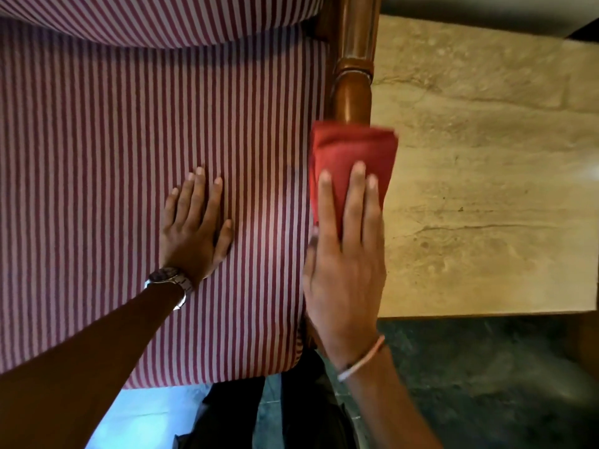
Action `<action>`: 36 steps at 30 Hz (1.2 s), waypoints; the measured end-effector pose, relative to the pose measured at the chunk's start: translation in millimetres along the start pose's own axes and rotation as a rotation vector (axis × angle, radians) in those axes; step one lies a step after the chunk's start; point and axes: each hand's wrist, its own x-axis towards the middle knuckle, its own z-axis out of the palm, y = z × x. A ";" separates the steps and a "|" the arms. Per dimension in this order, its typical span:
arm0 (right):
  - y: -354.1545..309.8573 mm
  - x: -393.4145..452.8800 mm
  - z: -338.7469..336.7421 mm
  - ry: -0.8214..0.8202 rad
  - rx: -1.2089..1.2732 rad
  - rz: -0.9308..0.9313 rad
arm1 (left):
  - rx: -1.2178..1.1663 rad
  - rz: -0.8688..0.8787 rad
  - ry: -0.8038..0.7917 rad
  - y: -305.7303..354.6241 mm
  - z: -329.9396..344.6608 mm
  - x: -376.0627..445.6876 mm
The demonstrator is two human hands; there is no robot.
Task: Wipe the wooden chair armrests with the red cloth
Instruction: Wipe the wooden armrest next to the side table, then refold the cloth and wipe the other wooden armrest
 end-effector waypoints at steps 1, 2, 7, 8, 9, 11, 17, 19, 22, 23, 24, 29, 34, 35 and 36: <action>1.0 -14.2 -1.7 -0.027 0.003 -0.004 | -0.008 0.001 -0.015 1.7 -3.7 -0.2; 2.4 -21.2 -3.1 -0.042 0.013 -0.012 | -0.022 -0.015 -0.037 6.2 -8.1 0.5; 19.3 -3.9 -22.2 0.154 0.575 0.115 | -0.454 -0.364 -0.069 68.1 -57.3 21.0; 30.4 2.8 -26.9 0.218 0.683 0.216 | -0.622 -0.387 -0.028 84.7 -72.2 25.4; 40.6 9.9 -30.3 0.223 0.776 0.329 | -0.775 -0.399 -0.024 98.4 -89.5 26.8; 58.6 24.9 -35.8 0.050 1.041 0.537 | -1.017 -0.415 -0.141 125.4 -120.1 29.1; 76.5 47.6 -45.2 -0.352 1.347 0.495 | -1.221 -0.476 -0.279 144.1 -152.3 42.0; 73.3 48.6 -52.1 -0.297 1.322 0.455 | -1.233 -0.493 -0.269 138.8 -158.9 43.1; 48.3 50.8 -66.6 -0.238 1.291 0.402 | -1.283 -0.491 -0.243 118.3 -175.0 39.9; 35.9 50.8 -71.3 -0.237 1.296 0.382 | -1.283 -0.490 -0.223 109.2 -181.6 38.4; 17.9 50.2 -74.9 -0.241 1.307 0.360 | -1.281 -0.490 -0.194 94.1 -188.5 35.7; -87.7 47.9 -79.9 -0.288 1.384 0.261 | -1.134 -0.494 -0.047 -0.3 -227.6 13.5; -231.2 48.3 -68.9 -0.479 1.446 0.096 | -0.791 -0.545 0.150 -136.1 -277.7 -23.8; -253.6 49.7 -65.6 -0.530 1.451 0.067 | -0.718 -0.558 0.173 -159.1 -284.4 -30.8; -282.3 52.3 -60.6 -0.585 1.455 0.036 | -0.648 -0.573 0.181 -188.3 -290.5 -38.5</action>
